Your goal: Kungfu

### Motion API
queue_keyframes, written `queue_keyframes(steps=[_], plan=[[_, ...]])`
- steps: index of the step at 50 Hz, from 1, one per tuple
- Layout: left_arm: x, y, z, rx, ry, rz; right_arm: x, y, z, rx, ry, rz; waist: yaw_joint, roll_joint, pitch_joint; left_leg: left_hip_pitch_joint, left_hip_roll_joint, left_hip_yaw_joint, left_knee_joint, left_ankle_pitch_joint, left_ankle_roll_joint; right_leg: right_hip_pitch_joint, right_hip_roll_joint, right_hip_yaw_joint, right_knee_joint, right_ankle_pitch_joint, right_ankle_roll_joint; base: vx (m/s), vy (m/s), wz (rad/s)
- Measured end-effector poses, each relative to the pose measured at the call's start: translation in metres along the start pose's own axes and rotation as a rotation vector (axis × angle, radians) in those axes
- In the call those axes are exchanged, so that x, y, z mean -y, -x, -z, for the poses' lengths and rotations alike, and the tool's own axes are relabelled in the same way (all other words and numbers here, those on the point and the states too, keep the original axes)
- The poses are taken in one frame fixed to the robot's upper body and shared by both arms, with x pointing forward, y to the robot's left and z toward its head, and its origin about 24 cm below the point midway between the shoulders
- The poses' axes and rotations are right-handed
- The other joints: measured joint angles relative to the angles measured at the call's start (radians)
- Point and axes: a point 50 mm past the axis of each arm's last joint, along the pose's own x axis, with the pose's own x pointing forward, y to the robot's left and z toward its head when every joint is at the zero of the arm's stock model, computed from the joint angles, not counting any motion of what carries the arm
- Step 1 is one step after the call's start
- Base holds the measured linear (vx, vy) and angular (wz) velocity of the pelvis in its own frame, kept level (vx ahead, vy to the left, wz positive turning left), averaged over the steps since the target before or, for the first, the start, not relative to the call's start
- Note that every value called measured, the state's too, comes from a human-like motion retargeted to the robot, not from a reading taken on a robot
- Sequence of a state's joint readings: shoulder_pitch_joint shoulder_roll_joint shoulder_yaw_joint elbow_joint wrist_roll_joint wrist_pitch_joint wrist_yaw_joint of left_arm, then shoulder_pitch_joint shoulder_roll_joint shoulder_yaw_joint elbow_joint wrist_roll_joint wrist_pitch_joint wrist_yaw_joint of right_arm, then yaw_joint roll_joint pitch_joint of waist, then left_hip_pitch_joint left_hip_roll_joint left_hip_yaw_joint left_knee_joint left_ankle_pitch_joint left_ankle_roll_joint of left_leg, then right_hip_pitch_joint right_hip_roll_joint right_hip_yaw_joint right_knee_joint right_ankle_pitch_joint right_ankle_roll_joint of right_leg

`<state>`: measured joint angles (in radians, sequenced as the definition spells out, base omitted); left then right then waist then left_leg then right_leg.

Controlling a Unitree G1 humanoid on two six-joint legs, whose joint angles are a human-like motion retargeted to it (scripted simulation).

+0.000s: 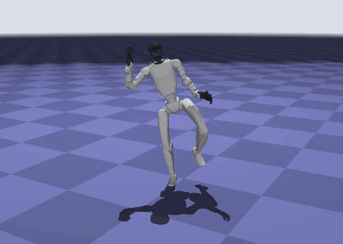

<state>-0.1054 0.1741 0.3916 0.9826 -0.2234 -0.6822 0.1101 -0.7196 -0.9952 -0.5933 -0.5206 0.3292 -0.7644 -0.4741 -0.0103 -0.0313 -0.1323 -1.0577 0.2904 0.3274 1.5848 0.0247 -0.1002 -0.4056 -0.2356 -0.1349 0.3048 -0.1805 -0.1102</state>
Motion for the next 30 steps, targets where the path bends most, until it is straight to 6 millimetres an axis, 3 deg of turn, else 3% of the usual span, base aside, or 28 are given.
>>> queue_keyframes(steps=[10, 18, 23, 28, 30], plan=[[0.014, -0.014, -0.033, 0.146, -0.013, 0.128, 0.0, 0.012, 0.012, -0.126, -0.014, -0.123, 0.06, 0.008, 0.02, 0.084, 0.02, -0.052, -0.432, 0.103, -0.026, 0.081, 0.024, -0.094, -0.033, -0.034, 0.029, 0.24, -0.01, 0.67], [0.024, -0.007, -0.027, 0.122, -0.069, 0.271, -0.003, 0.036, 0.028, -0.263, -0.065, -0.145, 0.136, 0.019, 0.057, 0.175, 0.053, -0.057, -0.916, 0.239, -0.095, 0.194, 0.049, -0.148, -0.067, -0.046, 0.101, 0.47, 0.06, 0.58], [0.029, -0.001, -0.015, 0.061, -0.055, 0.291, -0.001, 0.054, 0.044, -0.36, -0.086, -0.099, 0.191, 0.025, 0.089, 0.282, 0.06, -0.031, -1.218, 0.183, -0.068, 0.272, 0.055, -0.18, -0.058, -0.07, 0.163, 0.52, 0.07, 0.39], [0.017, -0.003, -0.015, 0.069, -0.028, 0.205, -0.006, 0.079, 0.068, -0.507, -0.151, -0.045, 0.199, 0.042, 0.07, 0.326, 0.108, 0.075, -1.215, 0.158, 0.06, 0.321, 0.066, -0.237, -0.022, -0.124, 0.213, 0.79, 0.11, 0.42], [0.008, -0.009, -0.019, 0.079, -0.023, 0.152, -0.015, 0.095, 0.081, -0.596, -0.204, -0.042, 0.207, 0.06, 0.052, 0.349, 0.124, 0.085, -1.154, 0.08, 0.033, 0.344, 0.075, -0.252, 0.002, -0.141, 0.249, 1.11, 0.28, 0.08]])
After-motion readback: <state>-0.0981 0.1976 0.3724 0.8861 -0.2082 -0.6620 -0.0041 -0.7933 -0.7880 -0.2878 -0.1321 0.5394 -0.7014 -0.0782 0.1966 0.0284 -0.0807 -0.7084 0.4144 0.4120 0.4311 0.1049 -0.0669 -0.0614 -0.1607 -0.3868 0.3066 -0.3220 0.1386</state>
